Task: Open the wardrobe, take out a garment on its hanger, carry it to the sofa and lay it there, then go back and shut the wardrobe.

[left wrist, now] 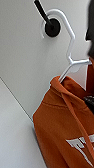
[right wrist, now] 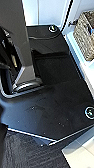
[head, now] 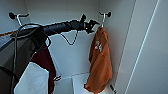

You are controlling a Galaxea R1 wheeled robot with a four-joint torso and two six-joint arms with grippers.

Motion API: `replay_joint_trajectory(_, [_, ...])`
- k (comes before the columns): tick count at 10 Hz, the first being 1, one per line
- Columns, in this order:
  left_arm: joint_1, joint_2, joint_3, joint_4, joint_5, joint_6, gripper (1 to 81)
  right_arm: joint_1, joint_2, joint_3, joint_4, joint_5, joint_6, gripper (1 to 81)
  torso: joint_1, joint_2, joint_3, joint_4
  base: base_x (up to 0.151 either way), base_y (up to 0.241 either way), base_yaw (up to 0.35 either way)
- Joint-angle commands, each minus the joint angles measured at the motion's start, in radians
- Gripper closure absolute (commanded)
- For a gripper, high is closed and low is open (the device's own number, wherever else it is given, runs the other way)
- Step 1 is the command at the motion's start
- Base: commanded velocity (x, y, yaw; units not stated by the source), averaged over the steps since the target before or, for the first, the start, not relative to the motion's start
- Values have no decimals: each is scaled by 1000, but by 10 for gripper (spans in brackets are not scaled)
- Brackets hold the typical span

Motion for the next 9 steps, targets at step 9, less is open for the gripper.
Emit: replay_joint_trajectory(9, [-177,38,-27,1,-92,9,10,27,5,11,10,-47,-2,10,0,0,0,-38,0,0,0])
